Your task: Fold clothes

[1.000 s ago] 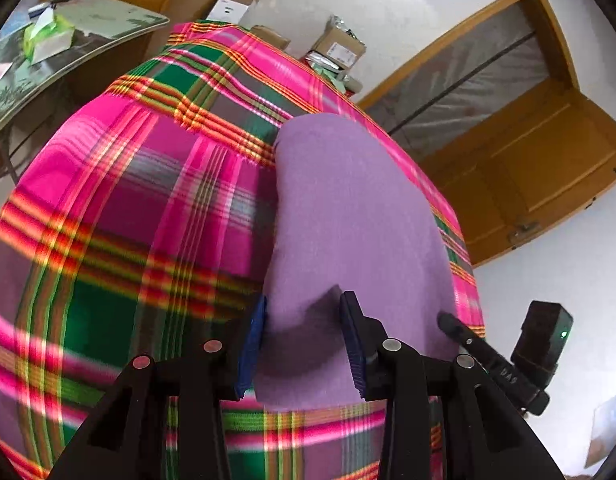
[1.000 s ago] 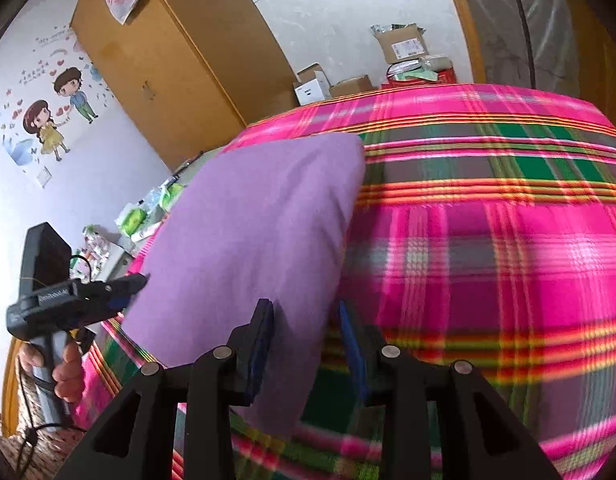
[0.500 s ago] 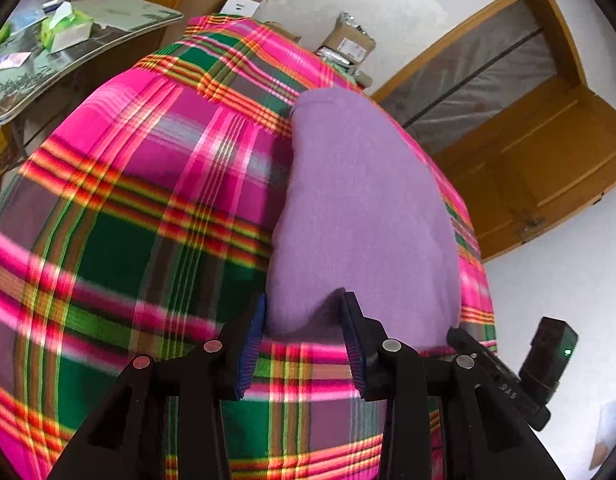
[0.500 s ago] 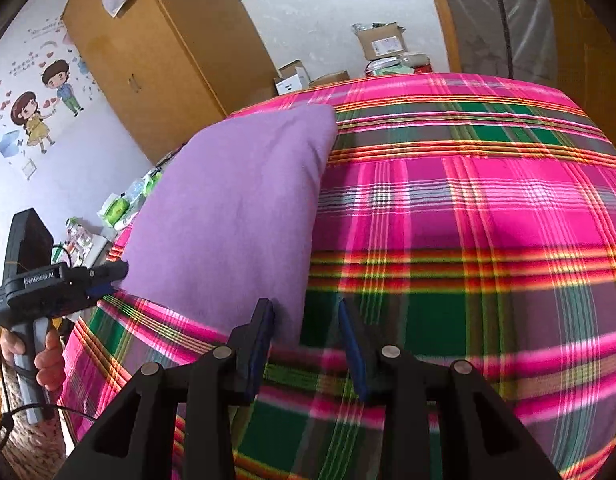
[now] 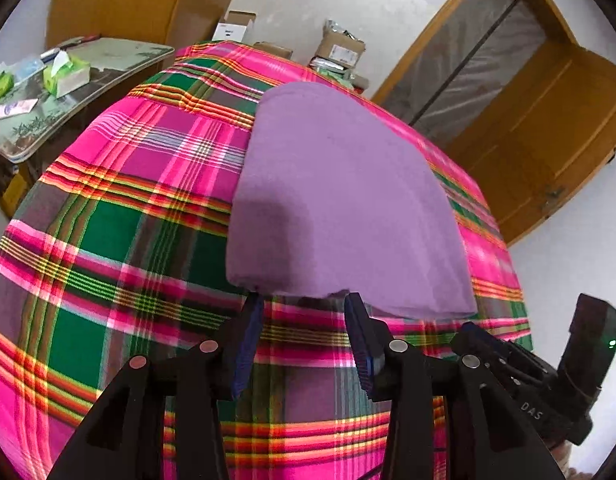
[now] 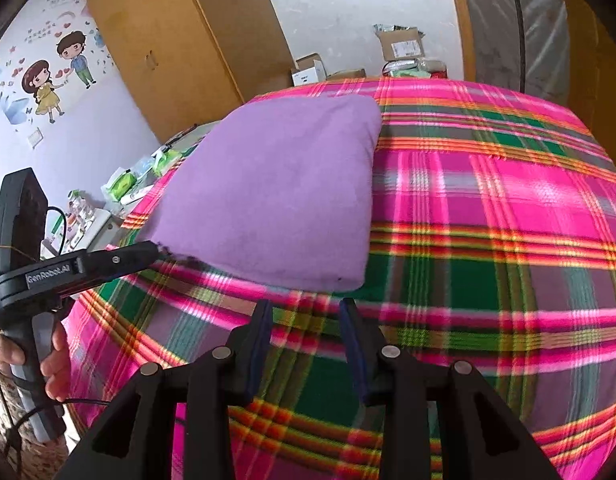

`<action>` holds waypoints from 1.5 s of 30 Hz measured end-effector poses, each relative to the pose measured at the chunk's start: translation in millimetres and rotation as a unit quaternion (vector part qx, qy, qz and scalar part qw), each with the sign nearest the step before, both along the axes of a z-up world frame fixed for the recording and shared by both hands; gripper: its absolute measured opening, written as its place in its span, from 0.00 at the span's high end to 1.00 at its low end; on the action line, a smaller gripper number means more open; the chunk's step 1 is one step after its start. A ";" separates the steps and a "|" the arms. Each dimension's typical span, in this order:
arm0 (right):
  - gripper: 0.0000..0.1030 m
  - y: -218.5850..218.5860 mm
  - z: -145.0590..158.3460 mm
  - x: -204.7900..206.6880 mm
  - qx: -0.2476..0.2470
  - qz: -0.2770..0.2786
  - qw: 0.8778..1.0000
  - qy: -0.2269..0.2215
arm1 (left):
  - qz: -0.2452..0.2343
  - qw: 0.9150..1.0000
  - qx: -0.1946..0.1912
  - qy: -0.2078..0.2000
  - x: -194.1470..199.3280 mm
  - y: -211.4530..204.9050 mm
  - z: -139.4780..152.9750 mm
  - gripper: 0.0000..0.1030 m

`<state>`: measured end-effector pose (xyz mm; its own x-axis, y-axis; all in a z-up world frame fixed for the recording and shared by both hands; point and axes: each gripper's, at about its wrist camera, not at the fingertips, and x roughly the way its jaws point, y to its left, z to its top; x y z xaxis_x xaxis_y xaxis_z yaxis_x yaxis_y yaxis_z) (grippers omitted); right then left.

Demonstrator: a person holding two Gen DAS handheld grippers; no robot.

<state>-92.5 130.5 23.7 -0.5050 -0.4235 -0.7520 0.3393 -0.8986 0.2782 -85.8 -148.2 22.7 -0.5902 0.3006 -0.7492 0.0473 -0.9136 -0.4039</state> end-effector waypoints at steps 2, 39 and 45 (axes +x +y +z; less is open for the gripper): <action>0.66 -3.2 -1.3 2.7 0.001 0.002 1.000 -0.007 | -0.004 1.000 -0.021 0.001 1.3 6.0 1.4 0.53; 0.36 -46.0 -14.6 -3.3 0.140 -0.060 0.987 0.041 | 0.037 0.981 -0.191 0.024 -7.0 39.6 -19.3 0.41; 0.35 -46.3 -14.1 -4.0 0.140 -0.062 0.987 0.040 | 0.034 0.981 -0.190 0.023 -9.9 39.8 -20.1 0.38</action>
<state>-96.5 84.3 9.6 -0.6028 -0.1361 -0.7862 0.2320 -0.9727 -0.0095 -95.7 -108.3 2.5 -0.6354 -0.0361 -0.7713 0.1022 -0.9941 -0.0376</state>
